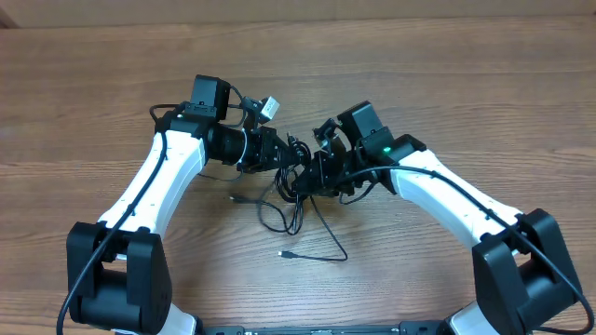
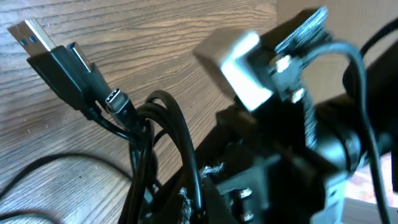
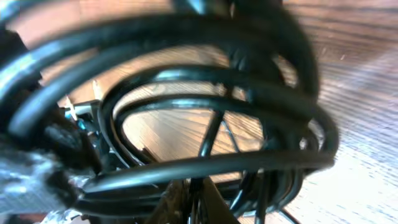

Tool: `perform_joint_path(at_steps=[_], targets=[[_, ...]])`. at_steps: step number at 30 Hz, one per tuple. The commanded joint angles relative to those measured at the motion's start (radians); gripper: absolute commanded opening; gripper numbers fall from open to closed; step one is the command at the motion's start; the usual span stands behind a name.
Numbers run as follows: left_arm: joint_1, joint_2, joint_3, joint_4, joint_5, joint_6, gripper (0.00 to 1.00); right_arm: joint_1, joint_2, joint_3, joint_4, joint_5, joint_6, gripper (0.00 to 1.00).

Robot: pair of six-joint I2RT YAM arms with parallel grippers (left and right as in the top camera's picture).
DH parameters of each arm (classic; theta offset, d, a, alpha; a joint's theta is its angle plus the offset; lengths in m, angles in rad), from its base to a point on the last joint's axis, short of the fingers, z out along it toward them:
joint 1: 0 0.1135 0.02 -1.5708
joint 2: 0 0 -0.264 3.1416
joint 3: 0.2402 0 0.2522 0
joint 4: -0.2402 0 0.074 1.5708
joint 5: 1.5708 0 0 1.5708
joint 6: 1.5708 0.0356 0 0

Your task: Untangle cables

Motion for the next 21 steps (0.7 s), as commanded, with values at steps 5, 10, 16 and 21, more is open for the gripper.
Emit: perform_joint_path(at_steps=[5,10,16,21], targets=[[-0.002,-0.004,0.005,-0.008,0.040,0.006,0.04,-0.088,-0.032,0.001,-0.031,-0.212,-0.151,0.27],[-0.002,-0.004,0.005,-0.009,0.041,0.005,0.04,-0.108,-0.062,0.002,-0.112,-0.211,-0.253,0.36],[-0.002,-0.004,0.005,-0.007,0.039,0.005,0.04,-0.126,-0.110,0.002,-0.207,-0.210,-0.287,0.33],[-0.002,-0.004,0.005,0.002,0.036,-0.015,0.04,-0.115,-0.115,0.001,-0.276,-0.181,-0.282,0.28]])
